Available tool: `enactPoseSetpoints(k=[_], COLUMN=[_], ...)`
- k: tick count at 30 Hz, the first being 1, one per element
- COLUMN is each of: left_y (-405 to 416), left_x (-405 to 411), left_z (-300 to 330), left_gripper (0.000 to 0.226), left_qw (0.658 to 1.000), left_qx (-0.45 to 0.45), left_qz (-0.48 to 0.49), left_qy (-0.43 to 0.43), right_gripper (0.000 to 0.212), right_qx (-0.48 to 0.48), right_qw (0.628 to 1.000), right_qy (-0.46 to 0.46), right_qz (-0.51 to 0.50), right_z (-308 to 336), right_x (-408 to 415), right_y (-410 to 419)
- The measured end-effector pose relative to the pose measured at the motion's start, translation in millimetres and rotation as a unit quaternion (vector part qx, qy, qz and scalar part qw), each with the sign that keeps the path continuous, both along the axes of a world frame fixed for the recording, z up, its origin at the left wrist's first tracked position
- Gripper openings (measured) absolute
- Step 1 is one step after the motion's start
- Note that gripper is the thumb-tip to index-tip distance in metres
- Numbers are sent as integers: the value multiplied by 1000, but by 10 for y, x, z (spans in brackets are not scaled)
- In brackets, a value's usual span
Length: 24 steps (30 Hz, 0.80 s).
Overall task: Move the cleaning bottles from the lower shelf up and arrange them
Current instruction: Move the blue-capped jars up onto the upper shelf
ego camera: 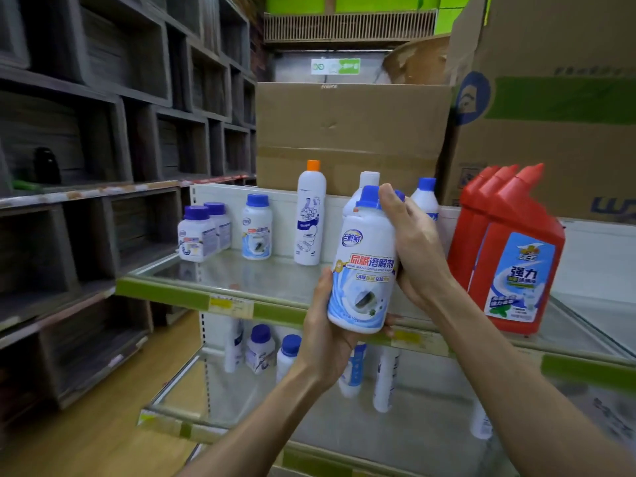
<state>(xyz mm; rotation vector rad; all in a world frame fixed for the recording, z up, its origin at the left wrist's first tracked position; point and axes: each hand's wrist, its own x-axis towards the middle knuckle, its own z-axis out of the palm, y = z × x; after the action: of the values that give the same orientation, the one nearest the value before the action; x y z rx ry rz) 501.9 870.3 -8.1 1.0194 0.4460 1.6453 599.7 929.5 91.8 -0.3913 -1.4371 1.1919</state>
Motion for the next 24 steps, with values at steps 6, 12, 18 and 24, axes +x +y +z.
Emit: enactPoseSetpoints(k=[6, 12, 18, 24], left_y=[-30, -8, 104, 296], left_x=[-310, -841, -1659, -2477], left_z=[-37, -48, 37, 86], left_gripper=[70, 52, 44, 21], left_qw=[999, 998, 982, 934], left_qx=[0, 22, 5, 8], left_qz=[45, 53, 131, 254], left_qy=[-10, 8, 135, 251], right_gripper=[43, 46, 26, 26], right_qx=[13, 35, 42, 46], right_qw=[998, 995, 997, 994], right_qy=[-65, -89, -58, -58], right_qz=[19, 2, -37, -75], right_z=[-49, 7, -32, -51], right_x=[-200, -621, -1295, -1981], right_y=[-4, 27, 147, 451])
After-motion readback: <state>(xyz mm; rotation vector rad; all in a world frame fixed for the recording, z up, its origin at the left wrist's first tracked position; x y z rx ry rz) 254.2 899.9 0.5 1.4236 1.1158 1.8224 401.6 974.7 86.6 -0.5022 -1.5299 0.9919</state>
